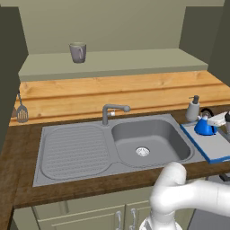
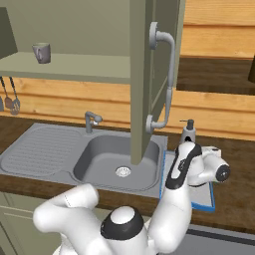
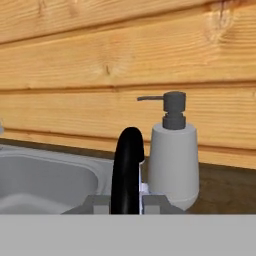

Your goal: Pick the kettle from the counter and place it on the tray. Then pick the mug from the cabinet and place it on the tray. Then close the cabinet doors.

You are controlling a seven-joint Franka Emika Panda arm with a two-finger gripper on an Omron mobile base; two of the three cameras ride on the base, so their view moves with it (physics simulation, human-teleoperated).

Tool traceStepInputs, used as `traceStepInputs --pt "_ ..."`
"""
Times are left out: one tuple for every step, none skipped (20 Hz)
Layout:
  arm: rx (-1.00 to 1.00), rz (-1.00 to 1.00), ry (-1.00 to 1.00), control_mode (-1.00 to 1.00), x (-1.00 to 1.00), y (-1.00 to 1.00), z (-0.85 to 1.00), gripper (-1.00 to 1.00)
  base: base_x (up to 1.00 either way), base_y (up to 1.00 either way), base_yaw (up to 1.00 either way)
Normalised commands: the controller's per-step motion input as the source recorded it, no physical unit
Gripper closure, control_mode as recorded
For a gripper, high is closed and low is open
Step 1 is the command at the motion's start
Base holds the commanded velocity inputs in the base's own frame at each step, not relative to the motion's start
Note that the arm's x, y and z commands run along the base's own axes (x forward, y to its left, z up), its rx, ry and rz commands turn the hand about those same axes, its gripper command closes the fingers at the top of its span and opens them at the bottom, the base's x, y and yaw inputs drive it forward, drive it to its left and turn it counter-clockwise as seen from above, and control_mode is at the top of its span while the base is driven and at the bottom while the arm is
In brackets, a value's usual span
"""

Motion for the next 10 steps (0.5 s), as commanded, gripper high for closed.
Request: traceStepInputs --pt "0.00 0.01 0.03 -1.00 -0.02 0.00 -0.37 1.00 0.00 0.00 0.00" --pt "0.00 0.01 0.05 -1.00 -0.09 0.00 -0.40 1.00 0.00 0.00 0.00" --pt "0.00 0.00 0.06 -1.00 -0.11 0.00 -0.41 1.00 0.00 0.00 0.00" --pt "0.00 0.00 0.07 -1.00 -0.16 0.00 -0.44 1.00 0.00 0.00 0.00" --pt "0.00 0.00 0.07 -1.00 -0.14 0.00 -0.40 -1.00 0.00 0.00 0.00" --pt "0.00 0.00 0.01 -1.00 -0.09 0.00 -0.28 -1.00 0.00 0.00 0.00" --pt "0.00 0.00 0.00 -1.00 -0.06 0.00 -0.19 -1.00 0.00 0.00 0.00" --pt "0.00 0.00 0.00 -1.00 -0.04 0.00 -0.10 -1.00 0.00 0.00 0.00" --pt "0.00 0.00 0.00 -1.00 -0.04 0.00 -0.01 -1.00 0.00 0.00 0.00" --pt "0.00 0.00 0.00 -1.00 -0.09 0.00 0.00 -1.00 0.00 0.00 0.00"
